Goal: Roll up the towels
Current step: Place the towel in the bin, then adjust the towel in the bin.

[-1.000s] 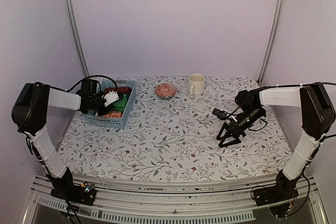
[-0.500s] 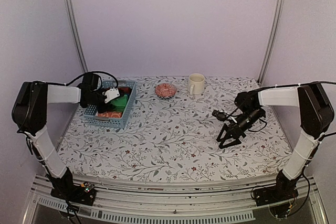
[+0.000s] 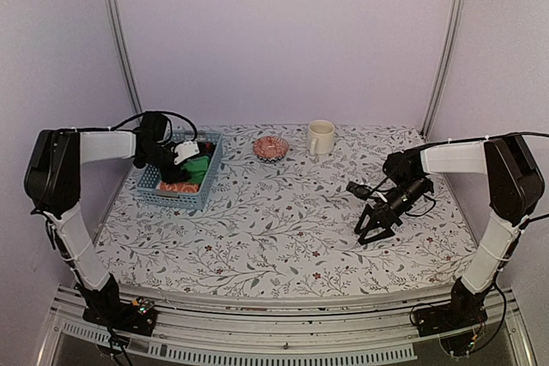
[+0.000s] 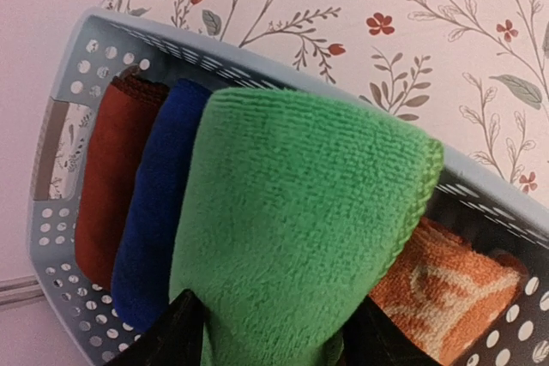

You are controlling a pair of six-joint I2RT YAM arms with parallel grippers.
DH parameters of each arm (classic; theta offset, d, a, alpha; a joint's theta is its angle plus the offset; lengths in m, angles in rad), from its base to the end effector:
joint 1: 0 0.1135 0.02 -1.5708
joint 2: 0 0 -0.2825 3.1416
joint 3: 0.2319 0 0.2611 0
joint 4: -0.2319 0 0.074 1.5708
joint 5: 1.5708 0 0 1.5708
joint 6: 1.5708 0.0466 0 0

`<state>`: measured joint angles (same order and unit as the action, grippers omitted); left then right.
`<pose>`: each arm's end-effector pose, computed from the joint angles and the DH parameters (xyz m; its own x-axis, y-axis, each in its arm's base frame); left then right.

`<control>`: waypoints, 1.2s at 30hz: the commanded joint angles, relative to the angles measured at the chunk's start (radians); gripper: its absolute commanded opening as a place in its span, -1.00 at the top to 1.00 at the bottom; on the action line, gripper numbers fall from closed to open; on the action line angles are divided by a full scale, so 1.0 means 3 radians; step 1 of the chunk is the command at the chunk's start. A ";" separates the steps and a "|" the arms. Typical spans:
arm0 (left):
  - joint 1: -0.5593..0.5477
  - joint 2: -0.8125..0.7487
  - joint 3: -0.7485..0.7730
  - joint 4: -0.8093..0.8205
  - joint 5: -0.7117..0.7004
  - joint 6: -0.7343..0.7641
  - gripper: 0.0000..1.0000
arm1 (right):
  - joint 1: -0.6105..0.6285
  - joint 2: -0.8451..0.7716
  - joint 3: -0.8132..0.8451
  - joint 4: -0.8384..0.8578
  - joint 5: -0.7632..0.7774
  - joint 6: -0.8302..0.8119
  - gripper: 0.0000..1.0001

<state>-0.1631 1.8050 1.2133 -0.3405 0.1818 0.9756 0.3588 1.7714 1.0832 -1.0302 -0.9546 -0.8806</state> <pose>0.3947 -0.0735 0.2001 -0.2239 0.8622 -0.4544 0.8052 0.4263 0.4122 0.2636 0.1395 0.1755 -0.5198 -0.6709 -0.5288 -0.7718 0.1035 0.6273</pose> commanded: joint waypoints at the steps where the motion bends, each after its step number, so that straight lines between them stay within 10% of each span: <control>1: -0.0105 0.0073 0.0031 -0.0278 -0.0087 -0.0021 -0.13 | 0.0002 0.0040 -0.0013 -0.0062 -0.0097 -0.0076 -0.98; 20: -0.0326 -0.0753 -0.0137 -0.0456 -0.0195 -0.0519 -0.10 | 0.0003 0.0062 0.0016 -0.0119 -0.0147 -0.0127 -0.98; 22: -0.0367 -0.0839 -0.0134 -0.0277 -0.0148 -0.0814 0.10 | 0.0002 0.0060 0.0013 -0.0117 -0.0148 -0.0127 -0.98; 25: -0.0409 -0.0787 -0.0010 -0.0045 -0.0192 -0.1867 1.00 | 0.0001 0.0045 0.0010 -0.0110 -0.0135 -0.0118 -0.98; 29: -0.0422 -0.0546 0.0145 -0.0162 -0.0235 -0.3018 1.00 | 0.0001 0.0038 0.0005 -0.0092 -0.0129 -0.0098 -0.98; 36: -0.0470 -0.0249 0.0086 -0.0105 -0.0065 -0.3496 1.00 | 0.0002 0.0081 0.0016 -0.0099 -0.0113 -0.0099 -0.98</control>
<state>-0.2916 1.6920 1.2449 -0.3798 0.1287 0.0898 0.3588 1.7786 1.0832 -1.0515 -0.9745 -0.9024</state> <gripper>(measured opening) 0.004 0.989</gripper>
